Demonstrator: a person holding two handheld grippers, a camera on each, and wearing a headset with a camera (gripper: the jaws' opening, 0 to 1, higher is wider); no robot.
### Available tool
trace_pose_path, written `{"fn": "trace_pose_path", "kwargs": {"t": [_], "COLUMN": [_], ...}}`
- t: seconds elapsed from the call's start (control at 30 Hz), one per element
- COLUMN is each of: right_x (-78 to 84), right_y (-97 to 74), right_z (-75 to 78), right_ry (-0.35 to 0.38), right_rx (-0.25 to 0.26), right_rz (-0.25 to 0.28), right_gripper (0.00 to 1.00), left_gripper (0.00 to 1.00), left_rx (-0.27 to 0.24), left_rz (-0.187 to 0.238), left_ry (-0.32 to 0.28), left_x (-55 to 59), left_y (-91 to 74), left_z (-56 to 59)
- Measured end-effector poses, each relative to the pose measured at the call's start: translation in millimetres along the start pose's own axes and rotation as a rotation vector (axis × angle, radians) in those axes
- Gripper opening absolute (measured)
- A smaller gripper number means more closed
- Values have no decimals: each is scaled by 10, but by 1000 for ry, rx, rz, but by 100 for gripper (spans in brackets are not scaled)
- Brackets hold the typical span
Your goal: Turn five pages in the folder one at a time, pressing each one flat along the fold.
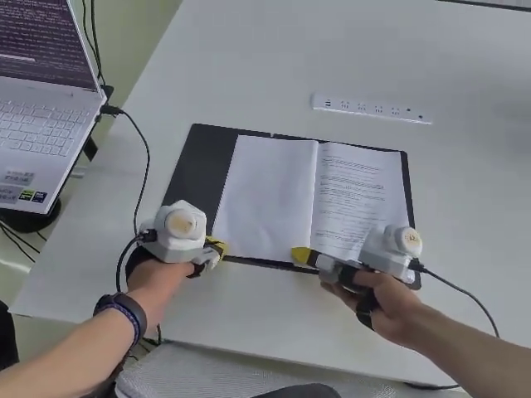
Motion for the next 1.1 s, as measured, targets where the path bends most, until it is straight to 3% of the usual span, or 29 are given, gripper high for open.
{"fn": "trace_pose_path", "kwargs": {"t": [0.2,0.43,0.57,0.67,0.9,1.1], "right_x": [-94,-275,-371,-415,-468,-459], "right_y": [-181,-517,-719,-847,-1129,-1368], "right_z": [-7,46,56,79,173,142], "right_ry": [-112,-180,-253,-296,-325,-392], "right_rx": [28,68,95,122,181,219], "right_rz": [20,73,99,107,136,147], "right_gripper": [12,20,28,34,46,54], "left_gripper": [13,23,29,35,48,56], "left_rx": [3,22,25,23,20,12], "left_rz": [43,77,89,81,114,136], "left_ry": [15,76,92,93,101,122], "left_x": [-158,-366,-446,-470,-540,-596], "left_y": [-90,-211,-277,-311,-460,-648], "left_z": [54,123,154,166,228,274]}}
Point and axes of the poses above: the centre of the closed fingertips' face, and the gripper's own axes: y roughly forward along the fingers, z roughly to its right, x roughly out of its underside, the point moved 7 cm from there along -y, roughly backward along the fingers, and after that the axes turned 9 degrees about x, right-handed, at the moved point
